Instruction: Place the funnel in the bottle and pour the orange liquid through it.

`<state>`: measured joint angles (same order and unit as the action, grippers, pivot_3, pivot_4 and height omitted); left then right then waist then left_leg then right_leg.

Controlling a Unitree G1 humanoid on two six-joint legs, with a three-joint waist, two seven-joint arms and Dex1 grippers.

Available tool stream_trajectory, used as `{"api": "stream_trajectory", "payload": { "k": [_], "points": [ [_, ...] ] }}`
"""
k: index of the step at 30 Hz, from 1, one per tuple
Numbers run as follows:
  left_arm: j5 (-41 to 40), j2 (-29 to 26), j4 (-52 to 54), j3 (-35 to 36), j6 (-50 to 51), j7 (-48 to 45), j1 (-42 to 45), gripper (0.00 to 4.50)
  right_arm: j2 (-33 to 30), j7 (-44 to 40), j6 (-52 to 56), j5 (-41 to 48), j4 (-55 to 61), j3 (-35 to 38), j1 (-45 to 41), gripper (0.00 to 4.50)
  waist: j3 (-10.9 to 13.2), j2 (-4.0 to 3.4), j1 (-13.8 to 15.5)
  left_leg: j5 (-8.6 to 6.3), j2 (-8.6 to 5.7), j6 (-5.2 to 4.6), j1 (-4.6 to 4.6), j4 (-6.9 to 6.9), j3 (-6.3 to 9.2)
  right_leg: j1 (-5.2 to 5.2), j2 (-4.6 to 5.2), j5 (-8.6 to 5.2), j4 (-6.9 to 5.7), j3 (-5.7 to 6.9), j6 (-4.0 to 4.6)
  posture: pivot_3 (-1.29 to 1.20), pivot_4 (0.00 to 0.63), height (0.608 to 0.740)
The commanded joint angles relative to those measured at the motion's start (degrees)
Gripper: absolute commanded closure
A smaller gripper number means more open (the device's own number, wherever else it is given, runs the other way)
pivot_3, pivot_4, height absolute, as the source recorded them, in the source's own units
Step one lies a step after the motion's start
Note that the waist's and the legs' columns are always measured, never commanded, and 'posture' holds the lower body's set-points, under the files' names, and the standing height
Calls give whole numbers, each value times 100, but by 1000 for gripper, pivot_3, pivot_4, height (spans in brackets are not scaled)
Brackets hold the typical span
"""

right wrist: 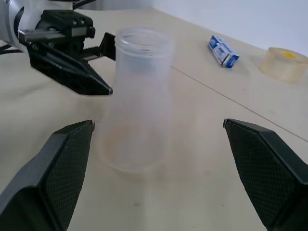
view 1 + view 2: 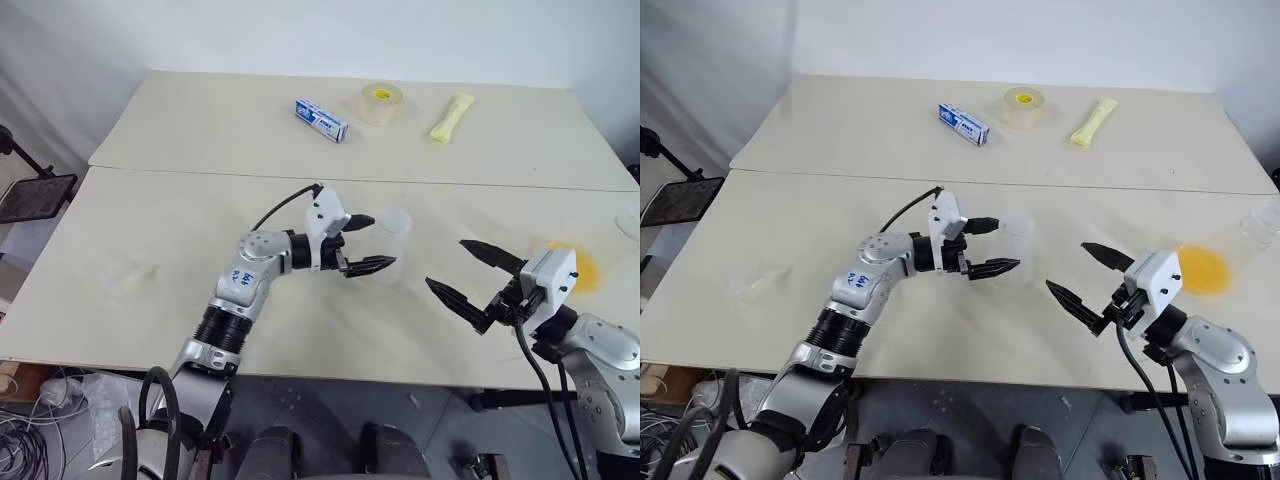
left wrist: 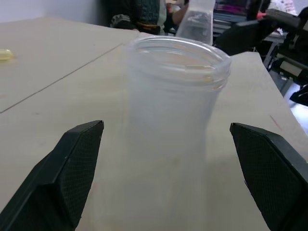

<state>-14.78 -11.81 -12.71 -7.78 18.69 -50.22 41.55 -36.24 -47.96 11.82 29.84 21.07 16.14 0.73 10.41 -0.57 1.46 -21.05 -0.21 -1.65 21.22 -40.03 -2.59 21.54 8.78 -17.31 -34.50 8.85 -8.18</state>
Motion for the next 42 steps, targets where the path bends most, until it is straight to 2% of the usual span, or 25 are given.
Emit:
{"api": "stream_trajectory", "payload": {
  "k": [1,4,12,16,20,24,30,33,36,42],
  "points": [
    [-331,-305,740,513,168,149,-222,33,-257,-331,85,144,-112,59,-1,0,0,0,0,0,0,0,0,0,10,0,0,0,0,0,0,0,150,740],
    [-473,-569,1127,903,60,259,-560,33,-359,-529,84,155,-248,31,-40,0,0,0,6,0,1,0,-1,-1,23,0,0,0,-1,0,0,0,150,740],
    [-1107,-1382,2724,2458,277,804,-2248,33,-410,-1178,10,343,-611,-46,-249,0,0,0,-9,0,12,0,-5,-3,30,-4,1,0,-2,-7,0,0,150,740],
    [-1153,-1359,2976,3029,161,1548,-2505,33,-375,-1408,-34,307,-952,-148,-475,0,0,0,56,0,21,0,-5,-9,39,-13,2,0,-3,-10,0,0,150,740],
    [-1233,-1520,3541,2931,525,1628,-3095,33,-316,-1745,-224,208,-1476,-364,-816,0,-1,1,41,0,18,-1,-9,-16,38,-18,2,0,-1,-29,0,0,150,740],
    [-959,-1707,3933,2931,623,1896,-3741,33,-247,-2053,-540,102,-2099,-529,-1166,0,-1,1,-7,0,17,-1,-12,-5,32,-12,-2,0,-2,-35,0,0,150,740],
    [-1078,-1432,4004,3441,-32,2389,-3738,33,-173,-2349,-861,-8,-2698,-663,-1431,0,-1,1,10,0,23,-1,-11,-10,30,-12,-7,0,0,-44,1,0,150,740],
    [-1254,-1516,4310,3373,488,2573,-3888,33,-145,-2451,-954,-41,-2877,-697,-1541,0,-1,1,0,0,22,-1,-11,-9,30,-12,-6,0,0,-45,1,0,150,740],
    [-1092,-1725,4525,3285,871,2662,-4261,33,-107,-2482,-995,-63,-2942,-705,-1591,0,-2,-1,-15,0,23,-1,-14,-4,27,-10,-6,0,0,-49,1,0,150,740],
    [-1010,-1570,5131,3826,1839,3705,-4770,33,-107,-2458,-892,-74,-2801,-753,-1552,0,-2,-1,-4,0,25,-1,-12,-6,25,-8,-9,0,0,-62,1,0,150,740]
  ]
}}
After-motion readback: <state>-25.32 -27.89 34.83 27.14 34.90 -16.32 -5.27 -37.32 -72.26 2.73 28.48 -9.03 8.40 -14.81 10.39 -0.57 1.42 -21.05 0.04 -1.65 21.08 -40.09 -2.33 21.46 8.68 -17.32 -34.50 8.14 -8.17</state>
